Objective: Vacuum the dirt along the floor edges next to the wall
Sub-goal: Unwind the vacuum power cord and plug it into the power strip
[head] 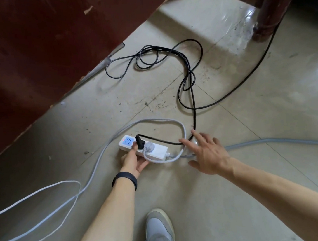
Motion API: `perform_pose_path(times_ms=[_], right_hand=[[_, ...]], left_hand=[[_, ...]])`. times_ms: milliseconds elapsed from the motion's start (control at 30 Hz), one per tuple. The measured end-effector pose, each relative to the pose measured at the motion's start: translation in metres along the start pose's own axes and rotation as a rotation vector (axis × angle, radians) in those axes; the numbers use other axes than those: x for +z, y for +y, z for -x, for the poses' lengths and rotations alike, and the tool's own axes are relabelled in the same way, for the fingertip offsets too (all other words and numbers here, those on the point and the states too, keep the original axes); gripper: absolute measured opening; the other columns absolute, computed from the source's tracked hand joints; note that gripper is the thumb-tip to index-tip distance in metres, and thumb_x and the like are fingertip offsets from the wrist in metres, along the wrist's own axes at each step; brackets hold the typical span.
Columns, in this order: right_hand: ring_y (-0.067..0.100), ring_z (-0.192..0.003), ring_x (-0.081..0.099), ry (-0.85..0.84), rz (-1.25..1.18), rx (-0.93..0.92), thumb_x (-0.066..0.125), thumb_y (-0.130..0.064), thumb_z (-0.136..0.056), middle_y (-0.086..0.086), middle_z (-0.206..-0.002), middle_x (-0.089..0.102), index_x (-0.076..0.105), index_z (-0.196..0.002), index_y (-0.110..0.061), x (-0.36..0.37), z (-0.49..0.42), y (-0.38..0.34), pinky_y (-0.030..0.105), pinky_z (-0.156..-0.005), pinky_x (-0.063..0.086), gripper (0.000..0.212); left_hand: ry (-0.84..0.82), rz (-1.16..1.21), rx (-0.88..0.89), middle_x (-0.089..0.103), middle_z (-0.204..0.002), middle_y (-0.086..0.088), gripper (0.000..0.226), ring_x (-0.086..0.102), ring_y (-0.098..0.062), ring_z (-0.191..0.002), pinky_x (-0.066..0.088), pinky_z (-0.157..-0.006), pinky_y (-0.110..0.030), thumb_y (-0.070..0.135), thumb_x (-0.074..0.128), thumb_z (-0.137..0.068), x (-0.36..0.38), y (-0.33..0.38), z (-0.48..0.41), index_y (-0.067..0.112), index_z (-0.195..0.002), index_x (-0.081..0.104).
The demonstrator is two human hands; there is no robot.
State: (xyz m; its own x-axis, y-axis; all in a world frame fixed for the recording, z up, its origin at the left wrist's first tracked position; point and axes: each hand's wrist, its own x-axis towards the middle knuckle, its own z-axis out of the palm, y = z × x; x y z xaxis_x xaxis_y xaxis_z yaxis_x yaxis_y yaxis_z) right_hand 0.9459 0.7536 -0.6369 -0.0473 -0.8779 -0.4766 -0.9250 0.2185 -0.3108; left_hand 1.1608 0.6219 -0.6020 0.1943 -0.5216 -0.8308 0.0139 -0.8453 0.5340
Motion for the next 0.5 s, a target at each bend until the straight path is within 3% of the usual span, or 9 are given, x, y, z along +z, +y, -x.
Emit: perform_pose_path(times_ms=[67,133,200,267,333,433,500], right_hand=[[0.036,-0.153,0.019,0.033,0.047,-0.014,0.060,-0.049,-0.096,0.009,-0.172,0.006,0.019,-0.160,-0.047,0.009,0.004,-0.001,0.054,-0.116,0.030,0.076],[0.043,-0.141,0.042,0.083,0.089,-0.021,0.076,-0.045,-0.084,0.015,-0.164,0.034,0.047,-0.149,-0.043,0.016,0.006,-0.003,0.061,-0.102,0.043,0.072],[0.043,-0.124,0.057,0.097,0.123,0.006,0.090,-0.044,-0.068,0.016,-0.148,0.054,0.063,-0.135,-0.039,0.025,0.005,-0.001,0.061,-0.085,0.053,0.072],[0.041,-0.121,0.058,0.138,0.131,-0.003,0.091,-0.044,-0.065,0.015,-0.145,0.057,0.065,-0.132,-0.038,0.031,0.005,0.000,0.059,-0.081,0.054,0.072],[0.040,-0.121,0.057,0.175,0.130,-0.020,0.091,-0.044,-0.065,0.016,-0.145,0.057,0.065,-0.133,-0.038,0.030,0.005,0.000,0.058,-0.081,0.054,0.072],[0.042,-0.119,0.060,0.184,0.100,-0.015,0.091,-0.042,-0.067,0.016,-0.144,0.058,0.066,-0.132,-0.037,0.029,0.006,0.003,0.056,-0.081,0.056,0.069],[0.043,-0.119,0.060,0.181,0.085,-0.018,0.089,-0.040,-0.069,0.016,-0.144,0.058,0.066,-0.132,-0.037,0.029,0.005,0.004,0.054,-0.082,0.057,0.067]], left_hand=[[0.021,-0.090,-0.019,0.069,-0.099,-0.009,0.020,0.068,-0.027,-0.082,0.057,-0.054,-0.035,0.022,0.059,-0.098,-0.005,-0.001,-0.003,0.015,-0.117,0.061],[0.134,-0.273,0.070,0.071,-0.102,-0.013,0.022,0.067,-0.029,-0.086,0.056,-0.067,-0.036,0.018,0.059,-0.092,-0.010,-0.001,-0.006,0.011,-0.111,0.067],[0.301,-0.429,0.236,0.073,-0.099,-0.013,0.032,0.068,-0.031,-0.088,0.058,-0.080,-0.042,0.035,0.062,-0.083,-0.013,0.002,-0.007,0.011,-0.101,0.071],[0.350,-0.448,0.364,0.073,-0.091,-0.006,0.036,0.068,-0.031,-0.088,0.058,-0.085,-0.045,0.051,0.060,-0.077,-0.015,0.008,0.001,0.019,-0.091,0.068],[0.299,-0.582,0.416,0.072,-0.083,-0.002,0.036,0.068,-0.027,-0.084,0.059,-0.079,-0.040,0.057,0.061,-0.079,-0.010,0.015,0.014,0.022,-0.080,0.066],[0.107,-0.950,0.245,0.074,-0.070,-0.004,0.037,0.064,-0.021,-0.054,0.054,-0.052,-0.024,0.050,0.066,-0.082,0.003,0.026,0.026,0.014,-0.077,0.070],[0.056,-1.262,0.247,0.073,-0.069,-0.003,0.033,0.061,-0.018,-0.051,0.051,-0.052,-0.021,0.041,0.062,-0.085,0.013,0.030,0.025,0.012,-0.071,0.070]])
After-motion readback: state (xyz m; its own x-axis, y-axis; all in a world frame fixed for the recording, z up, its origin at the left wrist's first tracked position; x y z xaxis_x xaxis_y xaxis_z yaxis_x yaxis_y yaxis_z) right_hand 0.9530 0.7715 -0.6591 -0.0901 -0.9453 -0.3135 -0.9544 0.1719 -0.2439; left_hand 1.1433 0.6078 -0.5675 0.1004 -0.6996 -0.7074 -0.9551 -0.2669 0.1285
